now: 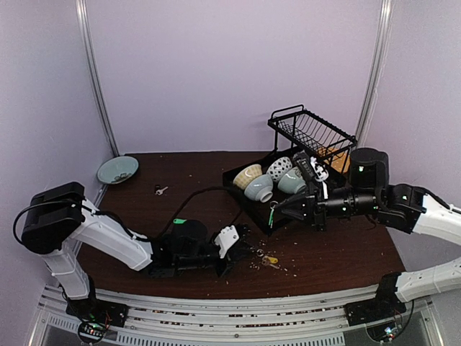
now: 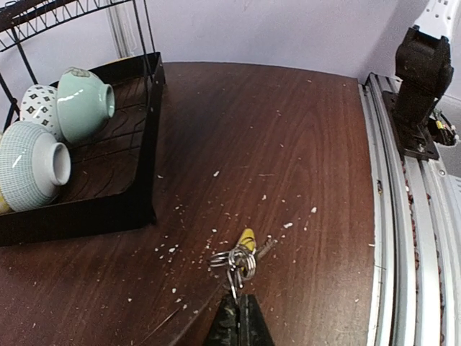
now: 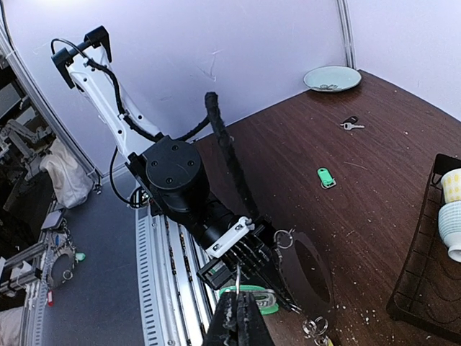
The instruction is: Put the keys on the keyring
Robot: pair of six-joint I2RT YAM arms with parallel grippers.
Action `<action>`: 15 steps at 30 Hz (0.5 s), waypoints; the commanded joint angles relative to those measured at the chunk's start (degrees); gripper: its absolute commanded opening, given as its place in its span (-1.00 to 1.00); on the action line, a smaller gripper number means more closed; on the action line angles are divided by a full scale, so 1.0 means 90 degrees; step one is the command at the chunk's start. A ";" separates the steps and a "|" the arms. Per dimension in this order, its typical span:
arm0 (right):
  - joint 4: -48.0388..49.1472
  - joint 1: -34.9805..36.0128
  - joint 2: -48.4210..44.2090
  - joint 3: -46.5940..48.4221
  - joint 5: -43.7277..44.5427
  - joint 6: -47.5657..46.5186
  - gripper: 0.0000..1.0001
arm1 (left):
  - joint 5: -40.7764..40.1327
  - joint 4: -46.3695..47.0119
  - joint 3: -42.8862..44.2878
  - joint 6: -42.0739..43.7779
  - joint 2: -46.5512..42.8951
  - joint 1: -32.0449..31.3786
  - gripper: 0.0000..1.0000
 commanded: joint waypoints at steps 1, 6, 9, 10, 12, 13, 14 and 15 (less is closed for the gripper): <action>0.0093 -0.0067 0.0236 0.0053 -0.0288 -0.0599 -1.00 | 0.0237 -0.0984 0.0076 0.0040 0.0246 0.0054 -1.00; -0.0415 -0.0286 0.0614 0.0292 -0.0672 -0.0924 -1.00 | 0.0380 -0.0725 0.0173 -0.0197 -0.0387 -0.0067 -1.00; -0.0531 -0.0423 0.0686 0.0117 -0.1115 -0.0823 -1.00 | -0.0079 -0.1008 0.0396 -0.0109 -0.0693 -0.0178 -1.00; -0.0615 -0.0425 0.0713 0.0068 -0.1099 -0.0813 -1.00 | -0.0313 -0.1210 0.0507 -0.0029 -0.0745 -0.0239 -1.00; -0.0977 -0.0431 0.0726 0.0001 -0.0940 -0.0787 -1.00 | -0.0739 -0.1557 0.0691 0.0248 -0.0793 -0.0352 -1.00; -0.1107 -0.0429 0.0718 -0.0061 -0.0813 -0.0769 -1.00 | -0.0933 -0.1708 0.0784 0.0378 -0.0798 -0.0406 -1.00; -0.1138 -0.0426 0.0714 -0.0171 -0.0667 -0.0691 -1.00 | -0.1091 -0.1822 0.0875 0.0497 -0.0781 -0.0455 -1.00; -0.1068 -0.0423 0.0725 -0.0284 -0.0595 -0.0562 -1.00 | -0.1224 -0.1888 0.0939 0.0597 -0.0769 -0.0499 -1.00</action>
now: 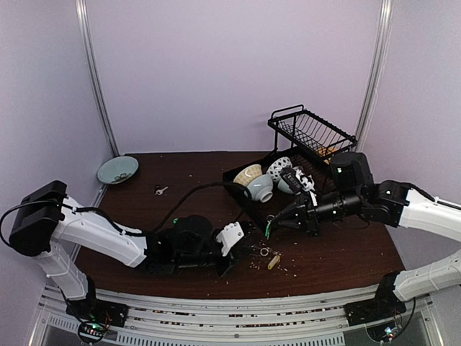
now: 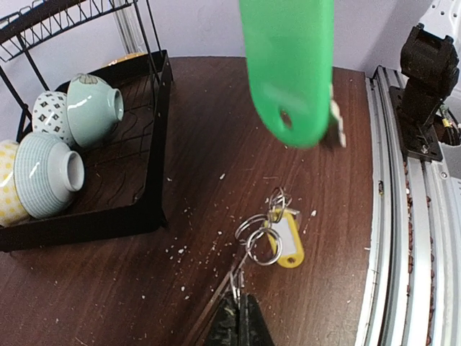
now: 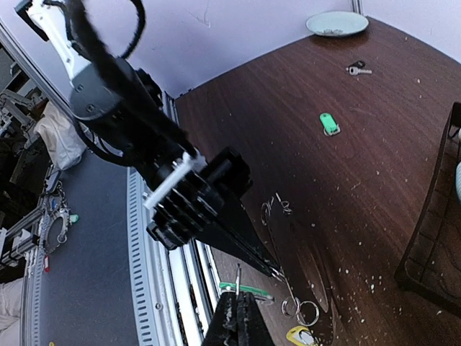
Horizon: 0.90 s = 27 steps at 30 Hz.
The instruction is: Put the keys on the keyring
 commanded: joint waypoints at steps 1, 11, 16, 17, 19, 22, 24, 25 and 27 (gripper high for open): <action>-0.0304 -0.0013 0.0031 -0.0443 0.0112 0.0231 -1.00 | -0.0868 -0.0374 0.0438 0.0543 -0.0154 -0.0216 -1.00; 0.0004 0.0196 0.0543 -0.0700 0.0015 0.0540 -1.00 | -0.1241 -0.0577 0.0789 0.0798 -0.0154 -0.0347 -1.00; 0.0184 0.0406 0.0683 -0.0671 -0.0059 0.0682 -1.00 | -0.1341 -0.0561 0.0817 0.0746 -0.0204 -0.0374 -1.00; 0.0263 0.0427 0.0701 -0.0674 0.0026 0.0709 -1.00 | -0.1357 -0.0548 0.0817 0.0748 -0.0229 -0.0390 -1.00; 0.0591 0.0422 0.0753 -0.0710 0.0332 0.0903 -1.00 | -0.1399 -0.0506 0.0818 0.0790 -0.0258 -0.0423 -1.00; 0.0855 0.0446 0.0930 -0.0685 0.0743 0.1062 -1.00 | -0.1403 -0.0460 0.0808 0.0797 -0.0296 -0.0446 -1.00; 0.0984 0.0451 0.1019 -0.0686 0.0739 0.1148 -1.00 | -0.1397 -0.0463 0.0801 0.0797 -0.0310 -0.0455 -1.00; 0.1041 0.0459 0.1039 -0.0695 0.0757 0.1192 -1.00 | -0.1387 -0.0457 0.0801 0.0792 -0.0313 -0.0456 -1.00; 0.1046 0.0452 0.1030 -0.0708 0.0876 0.1195 -1.00 | -0.1379 -0.0462 0.0798 0.0785 -0.0329 -0.0463 -1.00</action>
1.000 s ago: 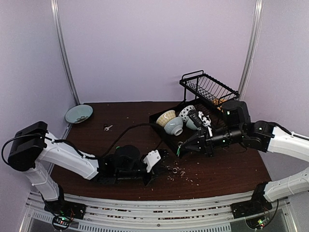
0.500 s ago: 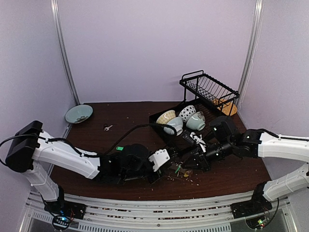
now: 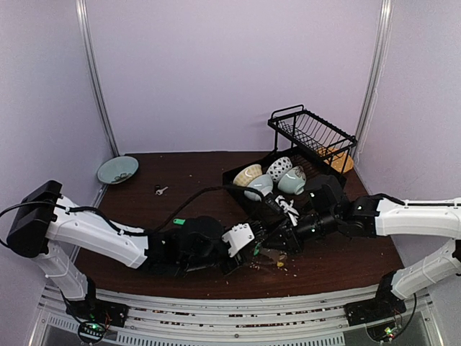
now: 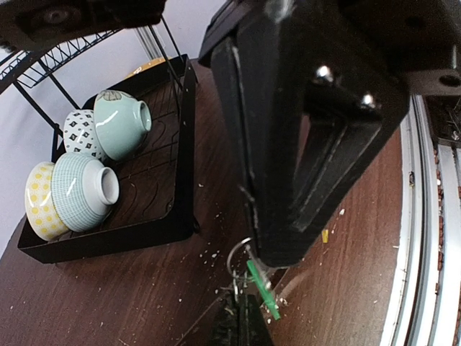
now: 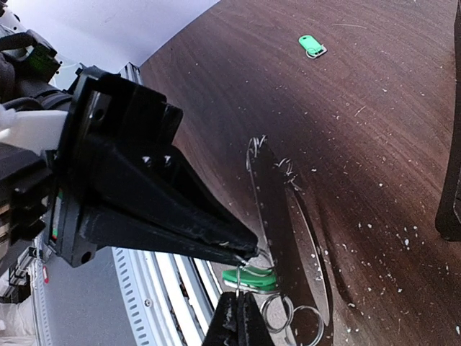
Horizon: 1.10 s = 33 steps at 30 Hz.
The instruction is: Put the keys on the keyring
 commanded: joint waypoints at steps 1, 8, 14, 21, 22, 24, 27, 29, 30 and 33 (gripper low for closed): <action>0.0360 0.0041 0.0004 -0.0044 0.0378 0.0169 -1.00 | -0.0083 0.0407 0.0182 0.0080 -0.0284 -0.0038 -1.00; 0.0449 0.0071 0.0141 -0.0184 -0.0084 0.0179 -1.00 | -0.0113 0.0410 0.0182 0.0057 -0.0303 -0.0038 -1.00; 0.0352 0.0089 0.0022 -0.0277 -0.0523 0.0020 -1.00 | -0.0194 0.0468 0.0102 0.0055 -0.0337 -0.0037 -1.00; 0.0871 0.0078 0.0007 -0.0353 -0.0083 0.0423 -1.00 | -0.0174 0.0469 0.0055 0.0061 -0.0359 -0.0038 -1.00; 0.0884 0.0077 0.0002 -0.0362 -0.0045 0.0417 -1.00 | -0.0150 0.0480 0.0046 0.0054 -0.0366 -0.0038 -1.00; 0.0999 0.0075 -0.0035 -0.0383 -0.0067 0.0428 -1.00 | -0.0129 0.0476 0.0036 0.0052 -0.0361 -0.0038 -1.00; 0.1090 0.0079 -0.0075 -0.0354 -0.0080 0.0432 -1.00 | -0.0126 0.0470 -0.0008 0.0030 -0.0387 -0.0038 -1.00; 0.1096 0.0080 -0.0107 -0.0322 0.0048 0.0430 -1.00 | -0.0121 0.0479 -0.0022 0.0022 -0.0399 -0.0038 -1.00; 0.1089 0.0078 -0.0123 -0.0312 0.0133 0.0429 -1.00 | -0.0120 0.0476 -0.0023 0.0022 -0.0405 -0.0038 -1.00; 0.1057 0.0075 -0.0167 -0.0300 0.0352 0.0409 -1.00 | -0.0122 0.0471 -0.0050 0.0012 -0.0428 -0.0038 -1.00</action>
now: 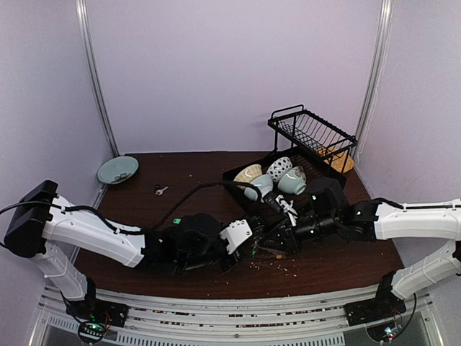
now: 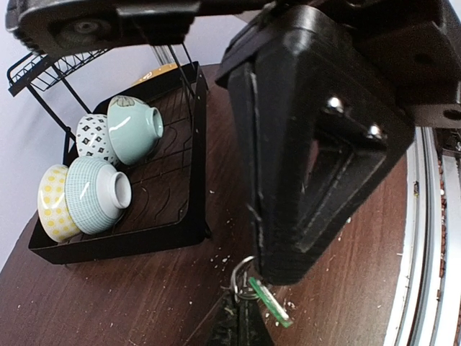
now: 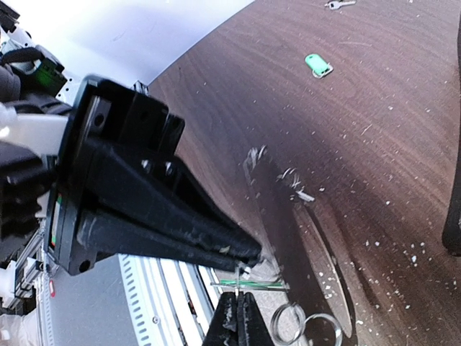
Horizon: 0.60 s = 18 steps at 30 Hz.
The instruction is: Put the keys on the keyring
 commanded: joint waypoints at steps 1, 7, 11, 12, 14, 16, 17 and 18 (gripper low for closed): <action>0.0208 0.0046 -0.0178 -0.0003 0.0421 0.0011 -1.00 | 0.0021 0.0461 -0.0043 0.0008 -0.0272 -0.0033 -1.00; 0.0167 0.0044 -0.0070 -0.0013 0.0246 -0.0054 -1.00 | 0.0056 0.0482 -0.0034 -0.0010 -0.0267 -0.0032 -1.00; 0.0158 0.0040 -0.0007 -0.0059 0.0100 -0.0057 -1.00 | 0.0045 0.0479 -0.0011 -0.0025 -0.0257 -0.0032 -1.00; 0.0160 0.0042 0.0002 -0.0066 0.0061 -0.0075 -1.00 | 0.0056 0.0488 -0.0011 -0.0019 -0.0262 -0.0033 -1.00; 0.0116 0.0039 0.0016 -0.0058 0.0139 -0.0072 -1.00 | 0.0065 0.0476 -0.0002 -0.0014 -0.0240 -0.0033 -1.00; 0.0130 0.0040 0.0024 -0.0028 0.0150 -0.0079 -1.00 | 0.0059 0.0474 -0.0010 -0.0024 -0.0238 -0.0033 -1.00; 0.0126 0.0046 0.0040 -0.0028 0.0151 -0.0075 -1.00 | 0.0055 0.0476 -0.0017 -0.0028 -0.0251 -0.0033 -1.00; 0.0098 0.0044 0.0066 -0.0020 0.0164 -0.0082 -1.00 | 0.0046 0.0468 -0.0014 -0.0025 -0.0256 -0.0033 -1.00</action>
